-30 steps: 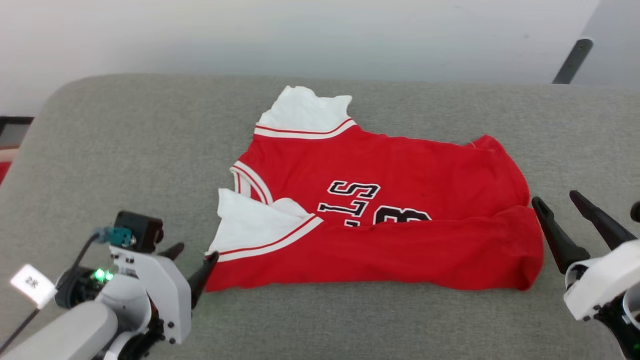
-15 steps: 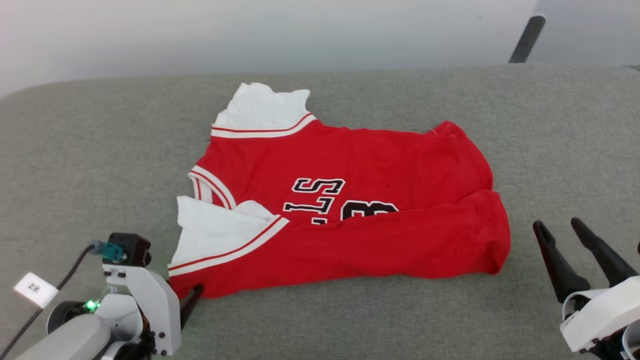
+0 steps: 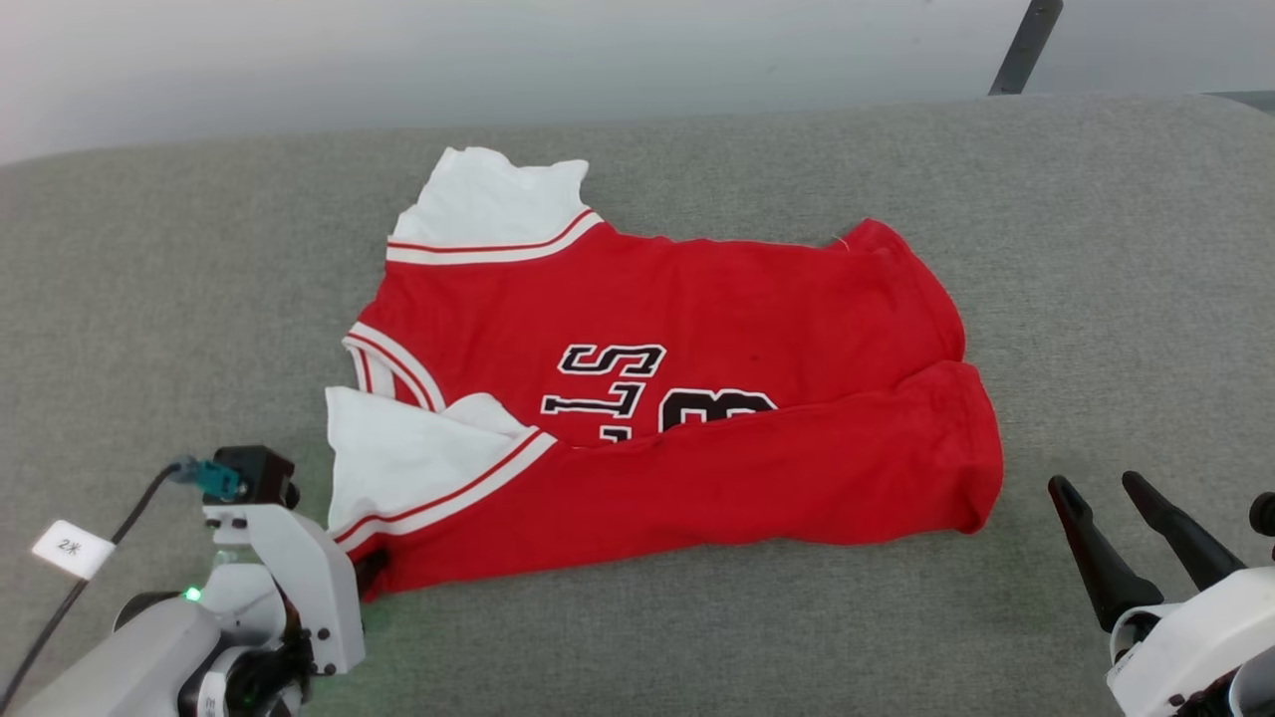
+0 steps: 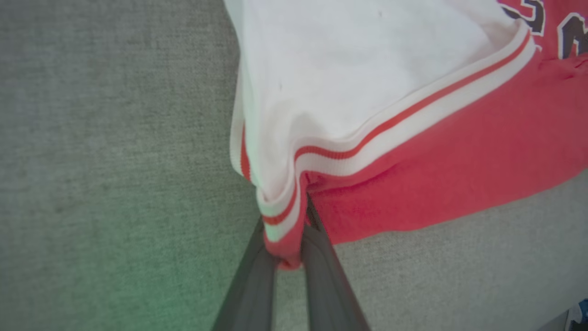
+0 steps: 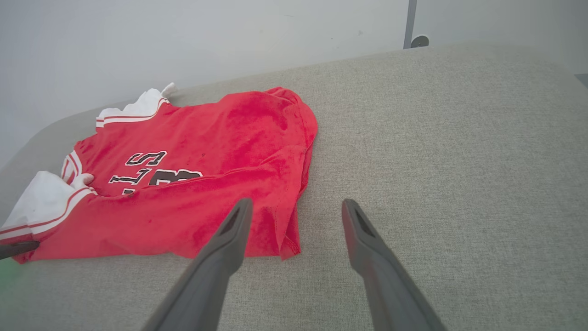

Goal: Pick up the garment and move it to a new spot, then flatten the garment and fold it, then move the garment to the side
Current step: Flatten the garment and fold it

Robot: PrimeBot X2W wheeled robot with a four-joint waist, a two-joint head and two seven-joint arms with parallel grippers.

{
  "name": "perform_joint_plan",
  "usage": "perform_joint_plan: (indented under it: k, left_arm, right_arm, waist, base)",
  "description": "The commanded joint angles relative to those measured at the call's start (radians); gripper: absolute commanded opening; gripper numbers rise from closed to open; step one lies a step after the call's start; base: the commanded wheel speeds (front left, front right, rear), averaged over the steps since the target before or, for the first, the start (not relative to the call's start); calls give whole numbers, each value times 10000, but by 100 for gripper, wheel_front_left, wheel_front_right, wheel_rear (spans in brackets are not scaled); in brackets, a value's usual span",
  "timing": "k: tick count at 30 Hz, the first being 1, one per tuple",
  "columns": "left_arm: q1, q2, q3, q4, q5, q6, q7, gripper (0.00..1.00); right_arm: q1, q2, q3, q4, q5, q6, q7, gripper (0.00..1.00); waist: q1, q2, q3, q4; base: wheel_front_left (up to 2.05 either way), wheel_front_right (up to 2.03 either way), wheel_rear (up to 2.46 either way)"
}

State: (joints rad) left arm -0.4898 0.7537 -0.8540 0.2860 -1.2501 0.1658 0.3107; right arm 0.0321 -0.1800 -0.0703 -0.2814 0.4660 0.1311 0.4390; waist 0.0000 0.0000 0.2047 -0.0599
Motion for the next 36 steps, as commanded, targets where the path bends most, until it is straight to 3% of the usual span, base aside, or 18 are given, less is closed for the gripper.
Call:
perform_joint_plan:
  k: [1,10,27,28,29,30,36]
  left_arm:
    - [48,-271,-175,124,-14,-80,99,0]
    - [-310,-548,-302,162,226,-231,108,0]
    - [-818,-1065,-476,412,488,-509,40,0]
    - [-837,-1090,-480,445,487,-517,32,0]
    - [-852,-1111,-481,474,484,-538,31,0]
    - [-863,-1130,-481,511,478,-569,18,0]
    - [-890,-1166,-459,717,403,-697,-9,0]
  right_arm:
    - [-112,4,-16,-1,-58,-6,-72,100]
    - [-605,15,-96,920,-147,-6,318,100]
    - [-2255,73,20,4302,-197,-6,2346,100]
    - [-2320,33,145,4409,-123,-6,2439,89]
    - [-2389,4,263,4466,-81,-6,2451,29]
    - [-2466,-56,390,4499,-31,-3,2427,0]
    - [-2606,-526,650,4631,283,-3,2556,0]
  waist:
    - [0,0,14,84]
    - [0,0,209,641]
    - [0,0,646,1382]
    - [0,0,654,1395]
    - [0,0,657,1404]
    - [0,0,657,1411]
    - [0,0,555,1420]
  base:
    - [0,0,0]
    - [0,0,0]
    - [0,0,0]
    - [0,0,0]
    - [0,0,0]
    - [0,0,0]
    - [0,0,0]
